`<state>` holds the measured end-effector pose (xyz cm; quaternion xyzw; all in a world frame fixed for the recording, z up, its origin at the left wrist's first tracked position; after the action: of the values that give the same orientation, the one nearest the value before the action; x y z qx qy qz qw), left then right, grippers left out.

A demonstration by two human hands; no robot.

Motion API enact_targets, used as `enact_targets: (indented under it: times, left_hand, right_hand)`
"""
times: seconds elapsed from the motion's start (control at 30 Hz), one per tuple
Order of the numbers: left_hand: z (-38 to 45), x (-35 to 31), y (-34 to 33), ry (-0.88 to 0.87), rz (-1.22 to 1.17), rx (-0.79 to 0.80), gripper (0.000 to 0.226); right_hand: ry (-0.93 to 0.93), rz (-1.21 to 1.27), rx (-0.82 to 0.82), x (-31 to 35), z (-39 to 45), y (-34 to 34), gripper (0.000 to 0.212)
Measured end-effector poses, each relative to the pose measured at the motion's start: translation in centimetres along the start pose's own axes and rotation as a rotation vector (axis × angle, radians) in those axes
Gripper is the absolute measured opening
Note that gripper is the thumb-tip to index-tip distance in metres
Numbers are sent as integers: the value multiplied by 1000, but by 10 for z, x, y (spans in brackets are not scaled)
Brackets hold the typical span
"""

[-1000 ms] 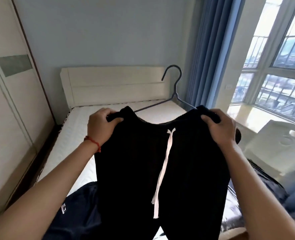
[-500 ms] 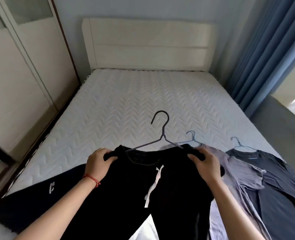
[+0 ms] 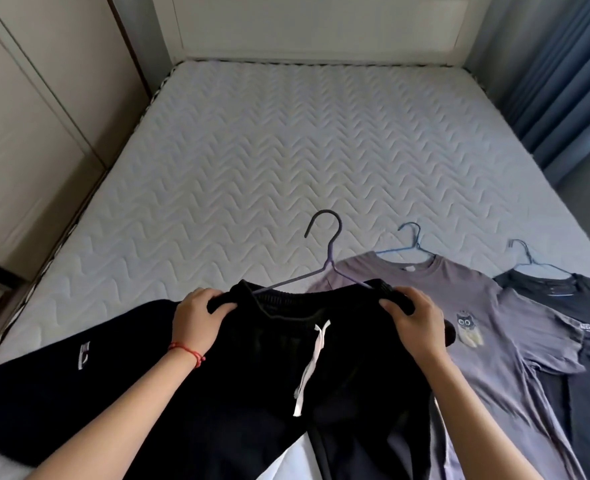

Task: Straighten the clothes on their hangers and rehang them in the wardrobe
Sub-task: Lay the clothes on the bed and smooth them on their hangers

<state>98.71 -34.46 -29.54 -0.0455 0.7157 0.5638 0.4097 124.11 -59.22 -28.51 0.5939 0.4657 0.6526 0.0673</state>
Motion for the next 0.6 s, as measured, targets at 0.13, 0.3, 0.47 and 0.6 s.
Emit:
enact_targets:
  times: [0.13, 0.3, 0.47, 0.6]
  left_hand:
    - [52, 2, -11, -25, -19, -15, 26]
    - [137, -14, -19, -90, -35, -76, 25]
    - [222, -27, -34, -183, -6, -105, 28]
    - [273, -11, -63, -186, 28, -101, 31]
  right_hand:
    - [-5, -49, -49, 10, 42, -13, 28]
    - [0, -57, -113, 34, 108, -20, 28]
    - [6, -103, -137, 42, 177, -41, 31]
    - [45, -164, -167, 42, 232, -61, 33]
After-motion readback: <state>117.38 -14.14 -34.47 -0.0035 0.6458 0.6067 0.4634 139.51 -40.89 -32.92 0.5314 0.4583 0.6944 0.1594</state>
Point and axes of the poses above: each hand's wrist, its own z-axis towards the middle knuckle, its own y-axis out of the back of the hand, x = y × z, the point moved 4 cm from there along z, towards the middle knuckle, and after that the axes turned 5 degrees about x, right-handed, at the moved point
